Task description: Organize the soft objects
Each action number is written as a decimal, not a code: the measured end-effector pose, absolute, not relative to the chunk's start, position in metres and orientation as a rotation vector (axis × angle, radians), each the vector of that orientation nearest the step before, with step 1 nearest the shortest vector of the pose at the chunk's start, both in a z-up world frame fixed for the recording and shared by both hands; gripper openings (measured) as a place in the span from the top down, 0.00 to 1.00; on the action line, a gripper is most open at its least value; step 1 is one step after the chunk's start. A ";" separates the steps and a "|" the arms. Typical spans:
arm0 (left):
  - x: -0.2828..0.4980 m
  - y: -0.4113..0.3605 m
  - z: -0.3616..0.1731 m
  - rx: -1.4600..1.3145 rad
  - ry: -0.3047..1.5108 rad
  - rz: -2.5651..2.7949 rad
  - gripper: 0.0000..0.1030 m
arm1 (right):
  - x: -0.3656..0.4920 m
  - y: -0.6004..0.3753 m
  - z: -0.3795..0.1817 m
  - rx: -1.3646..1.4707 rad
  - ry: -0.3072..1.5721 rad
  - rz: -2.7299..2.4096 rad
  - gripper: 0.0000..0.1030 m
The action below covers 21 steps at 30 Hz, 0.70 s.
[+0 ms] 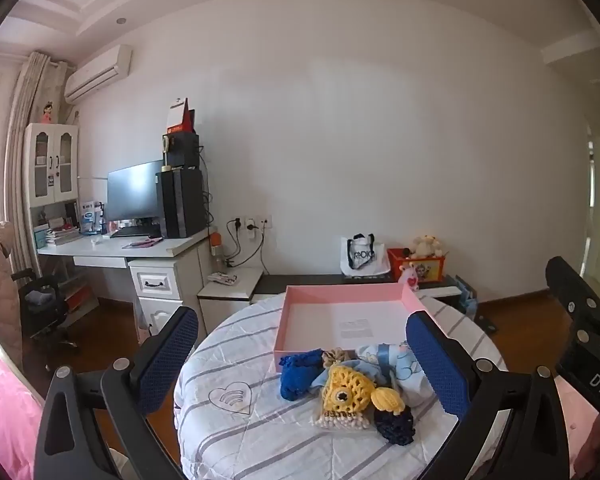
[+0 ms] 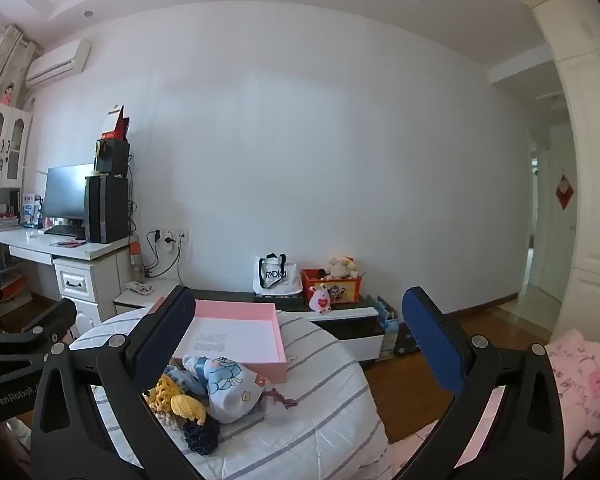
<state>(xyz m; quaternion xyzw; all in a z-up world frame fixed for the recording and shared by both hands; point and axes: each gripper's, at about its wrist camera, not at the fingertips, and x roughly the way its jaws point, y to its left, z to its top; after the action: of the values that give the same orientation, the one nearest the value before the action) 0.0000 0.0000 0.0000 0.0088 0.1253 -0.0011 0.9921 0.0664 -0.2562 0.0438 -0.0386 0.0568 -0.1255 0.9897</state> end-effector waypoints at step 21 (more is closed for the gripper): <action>-0.003 0.001 0.003 -0.012 0.236 0.023 0.00 | 0.060 -0.256 0.045 -0.054 0.095 -0.236 0.00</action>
<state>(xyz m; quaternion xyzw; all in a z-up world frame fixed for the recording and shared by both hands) -0.0026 0.0010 0.0028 -0.0060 0.1179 0.0114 0.9929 0.0604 -0.2556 0.0446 -0.0272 0.0472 -0.1177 0.9916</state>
